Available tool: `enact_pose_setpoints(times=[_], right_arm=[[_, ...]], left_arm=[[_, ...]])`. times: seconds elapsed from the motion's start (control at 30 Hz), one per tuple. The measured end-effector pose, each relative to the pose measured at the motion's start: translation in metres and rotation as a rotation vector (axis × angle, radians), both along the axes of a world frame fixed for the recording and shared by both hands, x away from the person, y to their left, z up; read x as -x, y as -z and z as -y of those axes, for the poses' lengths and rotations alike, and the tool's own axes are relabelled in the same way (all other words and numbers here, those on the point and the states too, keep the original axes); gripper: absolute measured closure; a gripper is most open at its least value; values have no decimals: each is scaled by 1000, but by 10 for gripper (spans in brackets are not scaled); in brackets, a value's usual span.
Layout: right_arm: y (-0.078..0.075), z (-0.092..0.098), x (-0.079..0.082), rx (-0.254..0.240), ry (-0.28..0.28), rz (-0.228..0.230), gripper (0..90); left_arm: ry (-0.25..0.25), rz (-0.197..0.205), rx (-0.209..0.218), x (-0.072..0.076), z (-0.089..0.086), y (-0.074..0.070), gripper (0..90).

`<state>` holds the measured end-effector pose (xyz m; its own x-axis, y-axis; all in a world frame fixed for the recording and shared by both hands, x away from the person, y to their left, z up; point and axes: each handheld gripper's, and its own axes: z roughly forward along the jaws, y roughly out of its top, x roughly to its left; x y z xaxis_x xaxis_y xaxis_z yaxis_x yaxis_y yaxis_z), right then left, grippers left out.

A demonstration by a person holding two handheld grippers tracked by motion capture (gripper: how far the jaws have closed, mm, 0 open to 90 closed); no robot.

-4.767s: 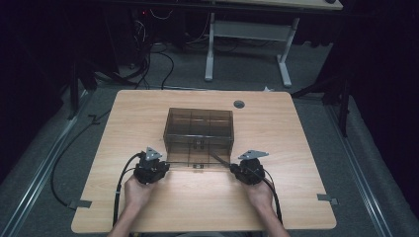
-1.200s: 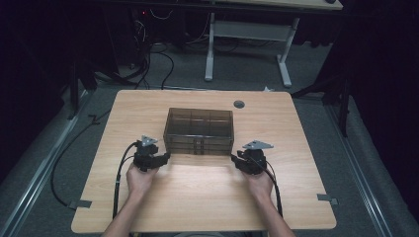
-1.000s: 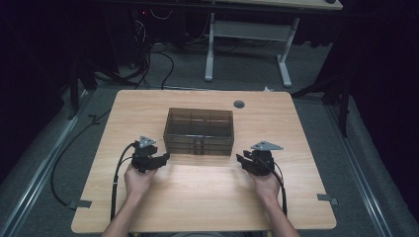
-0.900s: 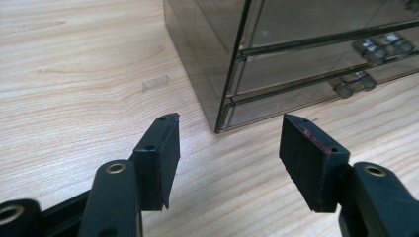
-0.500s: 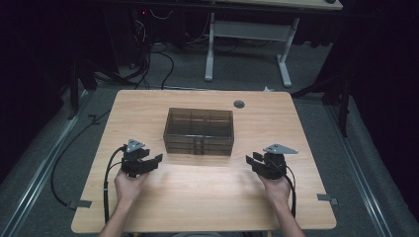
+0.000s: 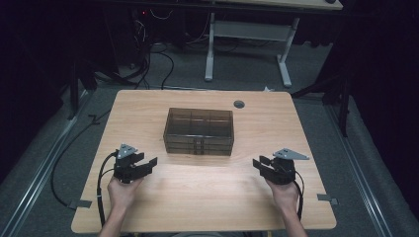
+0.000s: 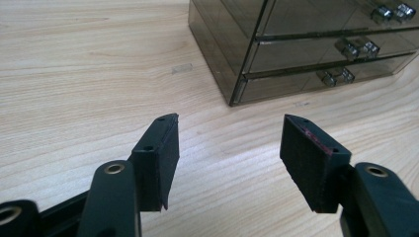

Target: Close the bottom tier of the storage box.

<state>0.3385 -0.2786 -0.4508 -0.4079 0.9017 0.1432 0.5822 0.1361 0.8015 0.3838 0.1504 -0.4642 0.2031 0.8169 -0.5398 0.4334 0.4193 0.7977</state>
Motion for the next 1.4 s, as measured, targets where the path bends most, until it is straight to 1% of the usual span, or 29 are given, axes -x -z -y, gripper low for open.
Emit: enact_pose_setpoints(times=[0.07,0.13,0.2,0.33,0.47,0.53,0.73,0.83,0.87,0.93,0.97,1.03,1.07,1.1,1.13,1.17,1.23,1.27,1.33,1.37,1.4], right_arm=[[0,3,4,2,4,1,638],[1,7,9,1,16,-1,637],[2,11,13,-3,28,1,636],[5,17,15,-21,47,3,634],[7,19,16,-25,57,-2,631],[8,20,17,-24,58,-2,629],[12,26,23,-19,69,-10,623],[16,30,25,-10,73,-15,610],[18,31,26,-8,79,-27,605],[20,32,26,4,82,-37,599],[22,33,27,7,87,-42,598],[26,34,27,6,91,-50,592],[27,35,27,3,93,-53,588],[29,35,26,5,90,-55,583],[31,36,25,5,91,-64,576],[33,37,24,2,96,-75,572],[37,37,23,12,102,-84,570],[39,38,22,28,104,-83,568],[42,38,21,45,110,-83,558],[43,38,21,50,116,-85,550],[45,37,21,84,128,-82,526]], left_arm=[[5,5,4,3,-1,-2,405],[10,-2,20,5,-3,-3,403],[10,-5,25,7,-5,-3,402],[8,-8,22,11,-7,0,401],[1,-18,24,14,-9,6,399],[5,-28,14,16,-11,9,399],[-11,-46,28,18,-16,17,394],[-12,-56,22,18,-18,23,394],[-14,-59,23,18,-19,24,394],[-17,-69,22,18,-19,28,394],[-15,-75,10,18,-20,31,394],[-17,-78,4,18,-20,34,394],[-21,-73,-7,18,-20,36,396],[-30,-60,-23,18,-19,38,398],[-33,-57,-42,18,-19,40,400],[-35,-51,-48,18,-18,42,401],[-40,-37,-61,17,-18,45,406],[-41,-41,-69,17,-19,46,408],[-57,-39,-68,14,-20,49,408],[-58,-25,-75,14,-20,50,410],[-60,-23,-78,14,-20,50,411]])
